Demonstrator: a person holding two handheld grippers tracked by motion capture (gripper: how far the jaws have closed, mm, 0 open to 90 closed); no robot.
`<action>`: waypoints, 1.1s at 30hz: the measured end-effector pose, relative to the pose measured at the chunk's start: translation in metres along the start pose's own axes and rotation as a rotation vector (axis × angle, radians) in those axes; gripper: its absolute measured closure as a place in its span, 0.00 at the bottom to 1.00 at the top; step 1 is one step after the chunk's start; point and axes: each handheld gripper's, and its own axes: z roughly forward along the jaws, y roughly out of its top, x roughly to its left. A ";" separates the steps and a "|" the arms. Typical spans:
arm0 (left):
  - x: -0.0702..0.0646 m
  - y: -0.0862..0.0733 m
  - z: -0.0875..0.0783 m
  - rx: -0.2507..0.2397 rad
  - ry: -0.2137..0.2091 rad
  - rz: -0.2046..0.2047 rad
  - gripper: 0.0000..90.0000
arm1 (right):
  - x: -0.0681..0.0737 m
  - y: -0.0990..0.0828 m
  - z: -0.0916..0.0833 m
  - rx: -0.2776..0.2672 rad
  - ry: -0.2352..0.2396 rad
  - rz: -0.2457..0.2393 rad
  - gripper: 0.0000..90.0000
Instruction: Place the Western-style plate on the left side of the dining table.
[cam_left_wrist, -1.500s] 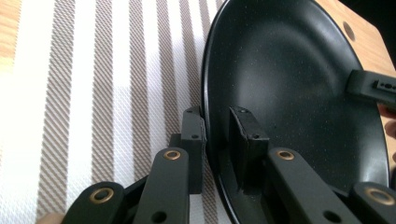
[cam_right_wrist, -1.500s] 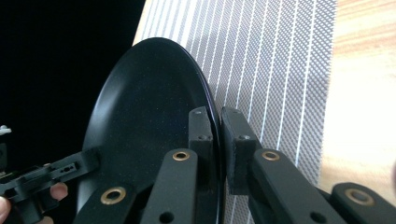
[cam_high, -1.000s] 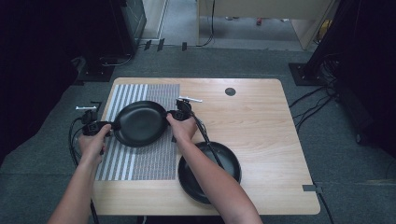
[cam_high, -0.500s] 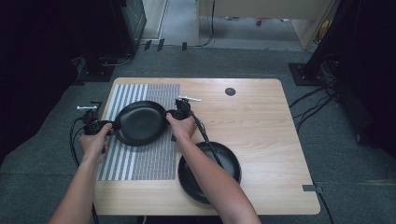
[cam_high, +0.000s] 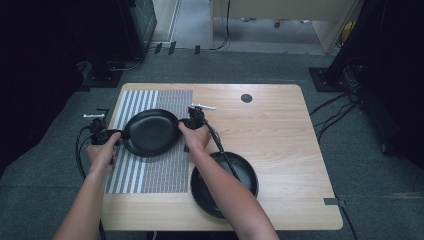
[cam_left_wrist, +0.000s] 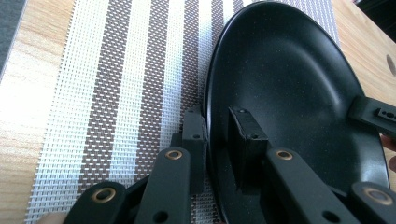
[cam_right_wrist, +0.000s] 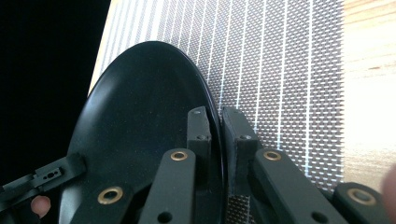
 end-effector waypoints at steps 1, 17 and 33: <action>-0.001 0.000 0.000 -0.001 0.002 0.008 0.86 | 0.000 0.000 0.000 0.000 0.000 0.000 0.92; -0.019 -0.010 -0.039 -0.199 -0.013 0.076 0.40 | 0.000 0.013 -0.046 -0.194 -0.067 -0.208 0.53; -0.054 -0.044 -0.064 -0.259 0.049 0.284 0.20 | -0.016 0.015 -0.130 -0.229 -0.067 -0.399 0.36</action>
